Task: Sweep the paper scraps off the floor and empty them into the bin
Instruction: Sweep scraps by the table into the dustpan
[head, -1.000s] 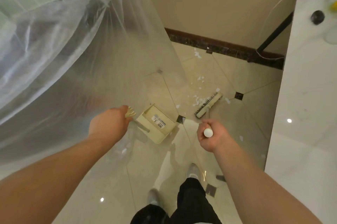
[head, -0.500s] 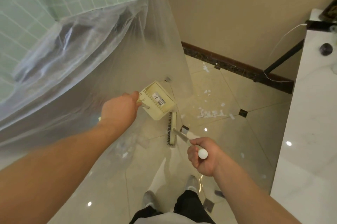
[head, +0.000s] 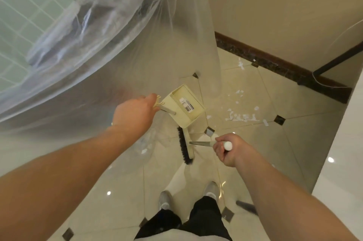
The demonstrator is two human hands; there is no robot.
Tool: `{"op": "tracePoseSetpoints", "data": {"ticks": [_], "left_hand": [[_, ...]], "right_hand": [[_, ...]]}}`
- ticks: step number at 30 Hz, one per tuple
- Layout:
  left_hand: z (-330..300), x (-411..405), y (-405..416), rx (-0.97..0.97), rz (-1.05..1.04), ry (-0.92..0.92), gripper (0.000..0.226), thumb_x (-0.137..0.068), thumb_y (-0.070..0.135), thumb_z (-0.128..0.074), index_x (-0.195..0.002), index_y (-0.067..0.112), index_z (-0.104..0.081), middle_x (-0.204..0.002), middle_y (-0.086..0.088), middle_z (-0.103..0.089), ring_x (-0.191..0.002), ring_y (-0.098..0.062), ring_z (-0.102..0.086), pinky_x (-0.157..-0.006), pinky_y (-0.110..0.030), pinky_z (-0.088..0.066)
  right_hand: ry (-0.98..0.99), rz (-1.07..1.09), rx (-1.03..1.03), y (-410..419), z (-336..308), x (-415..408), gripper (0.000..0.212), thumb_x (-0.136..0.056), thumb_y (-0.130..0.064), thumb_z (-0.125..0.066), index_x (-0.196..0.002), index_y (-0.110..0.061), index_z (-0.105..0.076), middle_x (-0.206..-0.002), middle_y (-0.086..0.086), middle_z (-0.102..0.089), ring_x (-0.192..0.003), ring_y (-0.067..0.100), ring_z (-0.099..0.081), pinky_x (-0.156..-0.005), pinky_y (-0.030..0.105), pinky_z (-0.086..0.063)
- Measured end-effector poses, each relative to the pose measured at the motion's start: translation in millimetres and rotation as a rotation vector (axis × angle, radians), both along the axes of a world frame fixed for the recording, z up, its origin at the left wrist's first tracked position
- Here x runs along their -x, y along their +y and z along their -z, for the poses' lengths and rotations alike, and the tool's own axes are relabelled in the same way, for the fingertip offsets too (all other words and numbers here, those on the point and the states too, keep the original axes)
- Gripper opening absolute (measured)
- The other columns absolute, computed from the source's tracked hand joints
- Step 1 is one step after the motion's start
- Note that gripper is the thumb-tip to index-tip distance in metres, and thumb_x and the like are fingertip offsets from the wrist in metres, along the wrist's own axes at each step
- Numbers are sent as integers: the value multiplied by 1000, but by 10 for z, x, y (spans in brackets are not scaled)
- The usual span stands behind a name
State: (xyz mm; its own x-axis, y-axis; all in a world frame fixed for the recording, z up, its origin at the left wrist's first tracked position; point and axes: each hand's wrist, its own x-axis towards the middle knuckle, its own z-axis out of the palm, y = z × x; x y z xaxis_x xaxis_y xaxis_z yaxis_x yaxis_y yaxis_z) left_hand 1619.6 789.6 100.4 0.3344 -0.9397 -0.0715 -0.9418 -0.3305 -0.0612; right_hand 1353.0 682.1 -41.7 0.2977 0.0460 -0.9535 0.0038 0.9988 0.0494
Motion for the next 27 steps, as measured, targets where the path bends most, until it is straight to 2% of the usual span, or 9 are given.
{"op": "tracePoseSetpoints", "data": {"ticks": [3,9,16,21,27], "left_hand": [[15,57,38,-27,-52,21,33,-102,51,-44,-115,23,-54,-89,-3,-64,-78,-31,-64,-59,-38,-49],[-25,87,-29,-33,-70,-5,31,-102,49,-45,-114,22,-55,-87,-4,-63,-78,-32,-64,-57,-35,-44],[-40,-92,-293,-31,-39,-16,26,-101,49,-46,-112,27,-55,-84,-3,-64,-74,-30,-64,-56,-34,-44],[-32,-248,-579,-44,-8,-21,27,-101,48,-48,-114,26,-56,-87,-2,-65,-74,-29,-64,-56,-34,-44],[32,-535,-937,-81,45,-21,29,-102,48,-45,-118,25,-53,-88,-2,-65,-77,-30,-65,-56,-34,-42]], "right_hand": [[13,10,54,-437,-5,224,12,-94,-11,-51,-83,-7,-47,-55,1,-43,-27,10,-42,-26,15,-38],[25,25,136,-992,-117,434,17,-96,-13,-46,-80,-10,-43,-51,1,-39,-26,10,-40,-27,13,-37],[26,45,184,-1090,-310,379,12,-96,-13,-49,-84,-12,-46,-48,0,-44,-28,9,-45,-29,13,-38],[-47,107,123,-1127,-272,232,15,-95,-14,-50,-82,-12,-44,-49,1,-42,-28,9,-42,-26,15,-37],[61,114,162,-1259,-92,-36,12,-93,-13,-53,-83,-12,-45,-52,2,-44,-28,10,-42,-28,15,-38]]}}
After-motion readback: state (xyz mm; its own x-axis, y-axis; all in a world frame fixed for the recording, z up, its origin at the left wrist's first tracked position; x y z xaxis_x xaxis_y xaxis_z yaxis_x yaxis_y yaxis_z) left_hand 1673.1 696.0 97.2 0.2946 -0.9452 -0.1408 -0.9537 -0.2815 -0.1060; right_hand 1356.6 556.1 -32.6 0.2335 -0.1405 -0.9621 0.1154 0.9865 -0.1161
